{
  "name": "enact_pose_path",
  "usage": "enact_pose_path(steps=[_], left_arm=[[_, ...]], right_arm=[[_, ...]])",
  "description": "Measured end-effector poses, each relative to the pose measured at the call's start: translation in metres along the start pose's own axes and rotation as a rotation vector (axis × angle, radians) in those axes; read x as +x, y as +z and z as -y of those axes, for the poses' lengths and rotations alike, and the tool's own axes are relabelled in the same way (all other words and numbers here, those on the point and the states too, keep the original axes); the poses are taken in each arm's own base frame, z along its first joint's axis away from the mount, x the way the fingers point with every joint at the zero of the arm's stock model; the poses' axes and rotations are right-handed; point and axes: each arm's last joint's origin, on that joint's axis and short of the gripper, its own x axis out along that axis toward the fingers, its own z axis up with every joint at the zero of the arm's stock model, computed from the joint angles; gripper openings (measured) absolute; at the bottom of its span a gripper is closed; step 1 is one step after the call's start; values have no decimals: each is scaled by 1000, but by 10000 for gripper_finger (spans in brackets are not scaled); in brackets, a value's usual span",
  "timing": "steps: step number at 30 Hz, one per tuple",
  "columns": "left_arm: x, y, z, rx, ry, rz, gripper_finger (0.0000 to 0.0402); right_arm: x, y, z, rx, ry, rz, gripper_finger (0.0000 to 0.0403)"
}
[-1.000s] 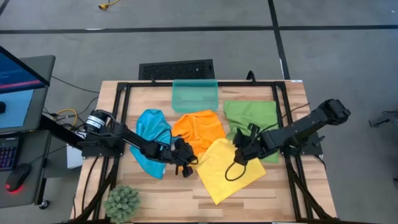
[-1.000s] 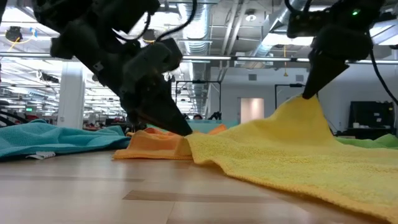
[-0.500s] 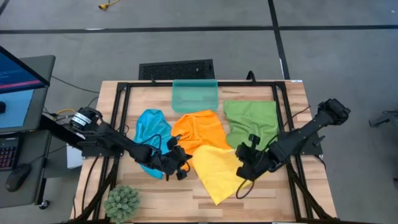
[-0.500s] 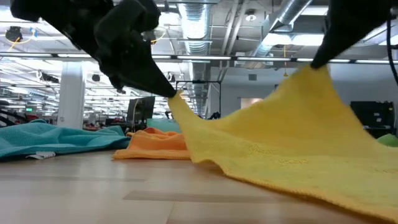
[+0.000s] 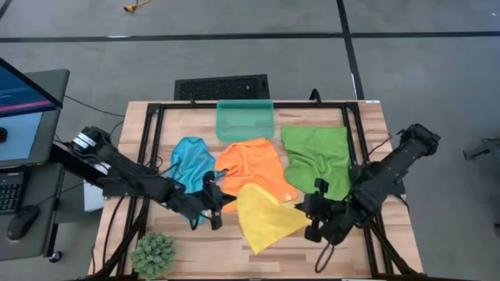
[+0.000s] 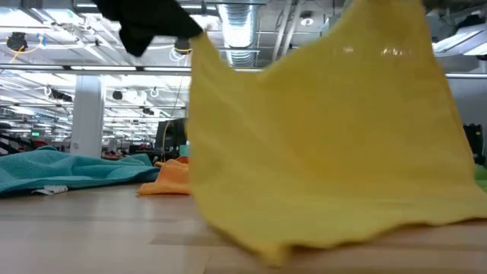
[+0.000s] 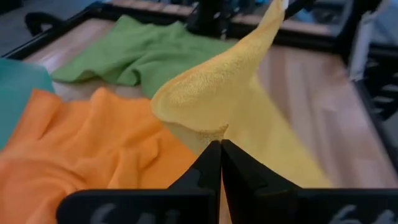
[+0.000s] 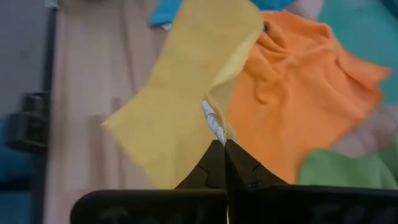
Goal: Roll microfiber towels into tight, uniform cylinder then place into a basket
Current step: Fold the yellow microfiber towel
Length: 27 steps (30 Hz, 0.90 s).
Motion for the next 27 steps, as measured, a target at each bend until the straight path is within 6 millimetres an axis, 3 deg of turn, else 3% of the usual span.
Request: enact_pose_path(steps=[14,27], left_arm=[[-60,26,16,-158,-328,72,0],[-83,34,19,-364,-499,18,0]], right_arm=[[-63,17,-32,62,181,156,2],[-89,26,-50,132,351,254,2]])
